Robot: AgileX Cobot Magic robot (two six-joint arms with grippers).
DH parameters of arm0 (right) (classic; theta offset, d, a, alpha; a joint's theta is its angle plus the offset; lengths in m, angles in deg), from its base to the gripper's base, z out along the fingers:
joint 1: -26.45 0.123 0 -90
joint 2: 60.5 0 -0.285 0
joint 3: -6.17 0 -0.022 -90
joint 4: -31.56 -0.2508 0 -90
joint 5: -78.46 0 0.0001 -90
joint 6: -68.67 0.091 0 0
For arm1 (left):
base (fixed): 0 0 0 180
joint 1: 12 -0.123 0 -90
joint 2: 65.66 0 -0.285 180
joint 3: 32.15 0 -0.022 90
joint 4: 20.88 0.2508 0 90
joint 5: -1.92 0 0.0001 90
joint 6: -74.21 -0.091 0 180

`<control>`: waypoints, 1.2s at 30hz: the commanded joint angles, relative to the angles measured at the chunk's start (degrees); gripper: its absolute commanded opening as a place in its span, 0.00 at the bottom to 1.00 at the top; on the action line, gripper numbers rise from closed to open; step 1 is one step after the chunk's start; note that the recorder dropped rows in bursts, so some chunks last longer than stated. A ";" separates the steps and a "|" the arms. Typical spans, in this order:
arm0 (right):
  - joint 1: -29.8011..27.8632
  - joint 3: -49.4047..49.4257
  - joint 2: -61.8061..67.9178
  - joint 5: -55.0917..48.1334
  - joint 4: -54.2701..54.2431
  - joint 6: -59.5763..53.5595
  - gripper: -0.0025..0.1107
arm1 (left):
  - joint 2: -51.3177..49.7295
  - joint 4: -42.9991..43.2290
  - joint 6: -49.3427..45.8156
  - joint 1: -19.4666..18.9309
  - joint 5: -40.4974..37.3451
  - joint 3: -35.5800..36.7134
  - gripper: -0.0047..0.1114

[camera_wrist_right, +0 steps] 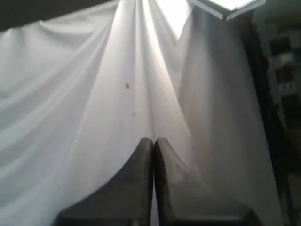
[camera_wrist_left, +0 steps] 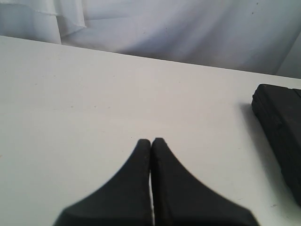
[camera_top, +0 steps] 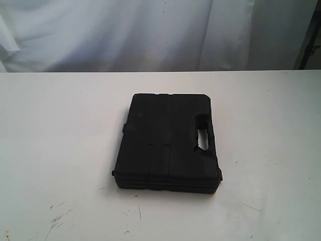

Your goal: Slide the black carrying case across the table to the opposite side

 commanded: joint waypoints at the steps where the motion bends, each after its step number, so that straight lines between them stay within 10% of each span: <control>1: 4.06 -4.71 10.16 -12.23 0.43 0.41 0.02 | 0.23 -0.48 -0.02 0.21 0.59 0.29 0.04; 14: 11.35 -5.67 26.34 -48.09 -0.61 0.41 0.02 | 0.23 -0.48 -0.02 0.21 0.59 0.29 0.04; 36: 11.49 -13.23 37.64 -41.52 -3.03 0.41 0.02 | 0.23 -0.48 -0.02 0.21 0.59 0.29 0.04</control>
